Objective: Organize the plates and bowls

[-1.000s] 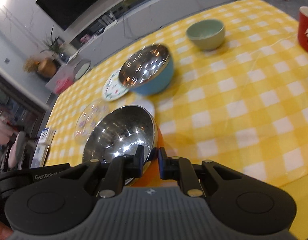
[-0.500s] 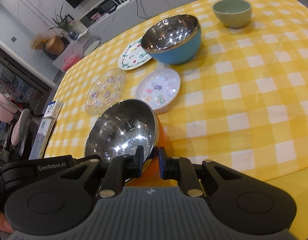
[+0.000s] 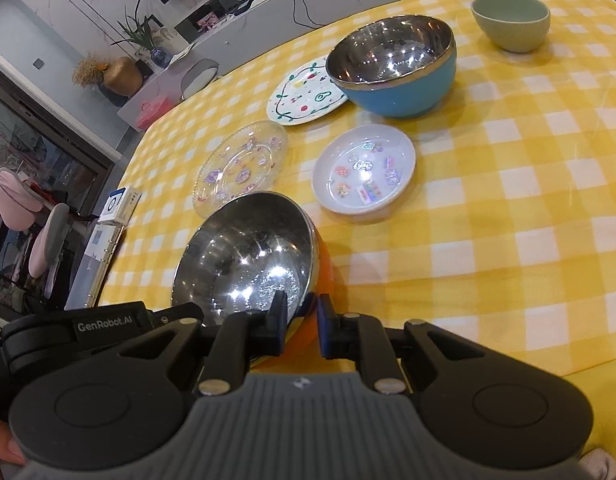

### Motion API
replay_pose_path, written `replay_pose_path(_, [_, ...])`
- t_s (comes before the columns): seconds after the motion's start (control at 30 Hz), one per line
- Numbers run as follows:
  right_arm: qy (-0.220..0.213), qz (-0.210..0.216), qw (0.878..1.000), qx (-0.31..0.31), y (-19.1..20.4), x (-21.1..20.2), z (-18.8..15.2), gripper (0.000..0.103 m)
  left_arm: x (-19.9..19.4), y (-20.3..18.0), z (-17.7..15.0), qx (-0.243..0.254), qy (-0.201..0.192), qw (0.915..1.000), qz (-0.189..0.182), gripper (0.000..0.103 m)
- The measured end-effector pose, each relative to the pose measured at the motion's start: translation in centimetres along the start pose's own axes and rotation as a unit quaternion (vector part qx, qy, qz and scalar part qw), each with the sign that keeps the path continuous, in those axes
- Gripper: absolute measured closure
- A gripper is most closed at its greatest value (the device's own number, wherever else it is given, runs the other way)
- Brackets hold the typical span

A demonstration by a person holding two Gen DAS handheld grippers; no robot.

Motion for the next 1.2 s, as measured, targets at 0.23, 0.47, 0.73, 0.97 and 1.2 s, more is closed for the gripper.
replay_pose_path(0.23, [-0.024, -0.009, 0.999, -0.029, 0.6, -0.6, -0.1, 0.085, -0.8, -0.4, -0.1, 0.012, -0.017, 0.9998, -0.003, 0.074])
replay_pose_path(0.47, [-0.083, -0.027, 0.995, -0.048, 0.4, -3.3, 0.8, 0.049, -3.2, -2.3, 0.8, 0.060, -0.089, 0.9943, -0.001, 0.061])
replay_pose_path(0.73, [-0.150, -0.070, 0.985, -0.048, -0.9, -5.7, 4.2, 0.027, -4.5, -7.0, 2.5, 0.100, -0.125, 0.9855, -0.056, 0.060])
replay_pose_path(0.97, [-0.197, -0.087, 0.976, -0.021, -2.3, -6.8, 7.6, 0.023, -4.3, -10.9, 4.1, 0.119, -0.154, 0.9771, -0.086, 0.059])
replay_pose_path(1.2, [-0.193, -0.080, 0.978, 0.006, -3.5, -6.2, 10.0, 0.024, -1.9, -12.7, 6.0, 0.101, -0.128, 0.9790, -0.122, 0.052])
Point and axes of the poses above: each gripper's, at about its wrist camera, not at the fingertips, and x roughly the way its jaws point, y to its left, z to its top, the point moved 1 cm from there along x, roughly the way its jaws point, and after that the axes turned 1 degree about y, right-handed, at the moved point
